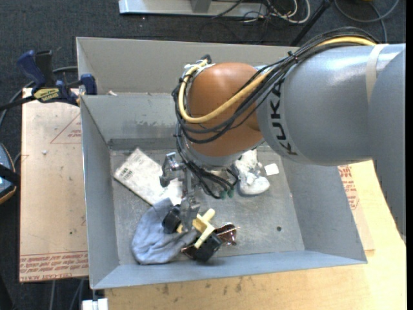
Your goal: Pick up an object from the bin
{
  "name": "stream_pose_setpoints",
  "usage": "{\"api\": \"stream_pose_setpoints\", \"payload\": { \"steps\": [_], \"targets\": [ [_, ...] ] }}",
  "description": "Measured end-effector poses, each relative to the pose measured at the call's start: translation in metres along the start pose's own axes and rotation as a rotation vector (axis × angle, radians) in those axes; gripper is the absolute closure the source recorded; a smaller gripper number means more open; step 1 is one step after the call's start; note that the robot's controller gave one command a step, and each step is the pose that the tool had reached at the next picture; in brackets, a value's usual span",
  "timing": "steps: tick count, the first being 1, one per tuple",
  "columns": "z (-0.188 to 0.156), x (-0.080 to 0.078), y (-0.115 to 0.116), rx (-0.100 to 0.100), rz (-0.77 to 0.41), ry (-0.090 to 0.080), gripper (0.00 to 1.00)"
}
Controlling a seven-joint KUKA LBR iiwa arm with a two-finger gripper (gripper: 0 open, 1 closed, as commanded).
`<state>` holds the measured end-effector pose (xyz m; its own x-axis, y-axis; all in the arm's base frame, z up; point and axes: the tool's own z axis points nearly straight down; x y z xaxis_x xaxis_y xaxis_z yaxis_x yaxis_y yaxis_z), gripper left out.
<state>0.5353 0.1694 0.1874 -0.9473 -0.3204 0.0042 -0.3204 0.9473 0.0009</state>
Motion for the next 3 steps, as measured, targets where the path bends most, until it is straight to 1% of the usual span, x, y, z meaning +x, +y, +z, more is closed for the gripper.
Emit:
{"api": "stream_pose_setpoints", "payload": {
  "steps": [1,2,3],
  "targets": [
    [-0.001,-0.002,0.000,0.000,0.000,-0.004,0.00],
    [0.095,0.013,-0.016,-0.006,-0.027,-0.011,1.00],
    [0.095,0.013,-0.016,-0.006,-0.027,-0.012,1.00]
  ]
}}
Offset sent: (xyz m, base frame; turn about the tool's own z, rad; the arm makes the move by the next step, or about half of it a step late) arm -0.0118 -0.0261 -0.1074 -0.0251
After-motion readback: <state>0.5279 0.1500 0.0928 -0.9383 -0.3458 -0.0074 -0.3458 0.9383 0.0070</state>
